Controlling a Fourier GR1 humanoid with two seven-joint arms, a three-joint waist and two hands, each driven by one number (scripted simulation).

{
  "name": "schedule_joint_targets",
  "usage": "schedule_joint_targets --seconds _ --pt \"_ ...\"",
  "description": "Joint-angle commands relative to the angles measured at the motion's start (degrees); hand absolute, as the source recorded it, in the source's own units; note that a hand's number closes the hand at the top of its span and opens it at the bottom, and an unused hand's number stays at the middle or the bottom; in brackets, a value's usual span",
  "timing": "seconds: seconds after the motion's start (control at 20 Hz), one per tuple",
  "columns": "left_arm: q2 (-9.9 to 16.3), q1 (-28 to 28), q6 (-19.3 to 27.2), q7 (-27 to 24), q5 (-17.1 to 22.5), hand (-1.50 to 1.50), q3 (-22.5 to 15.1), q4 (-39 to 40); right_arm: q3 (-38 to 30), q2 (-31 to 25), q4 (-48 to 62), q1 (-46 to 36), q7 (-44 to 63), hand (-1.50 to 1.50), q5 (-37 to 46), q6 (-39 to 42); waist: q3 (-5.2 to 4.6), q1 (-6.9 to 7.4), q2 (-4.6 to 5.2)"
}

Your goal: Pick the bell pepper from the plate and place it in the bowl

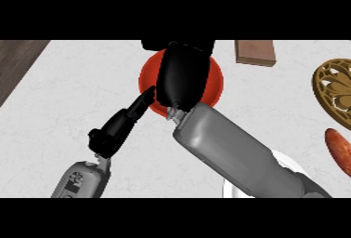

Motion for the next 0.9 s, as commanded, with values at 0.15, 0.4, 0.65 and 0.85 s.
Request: schedule_joint_targets --seconds 0.15,0.4,0.65,0.85 --pt "1.8 0.6 -0.3 -0.4 0.8 0.00 2.6 0.5 1.8 0.8 11.9 -6.0 14.2 1.50 4.4 -4.6 0.00 -1.92 0.02" --pt "1.0 0.3 0.2 -0.4 0.4 0.00 2.4 0.9 -0.1 0.8 19.6 -6.3 11.8 1.50 5.4 -9.0 0.11 -3.13 0.32" --pt "0.9 1.7 0.8 0.2 -0.5 0.00 1.6 -0.9 -7.6 0.8 20.8 -2.0 7.4 1.50 -8.2 -6.0 0.23 -3.64 0.09" --pt "-0.2 1.1 1.3 -2.2 -0.6 0.00 1.9 0.5 -11.0 0.8 22.8 -1.9 2.6 -1.50 -16.1 -12.7 0.22 -3.39 0.39"
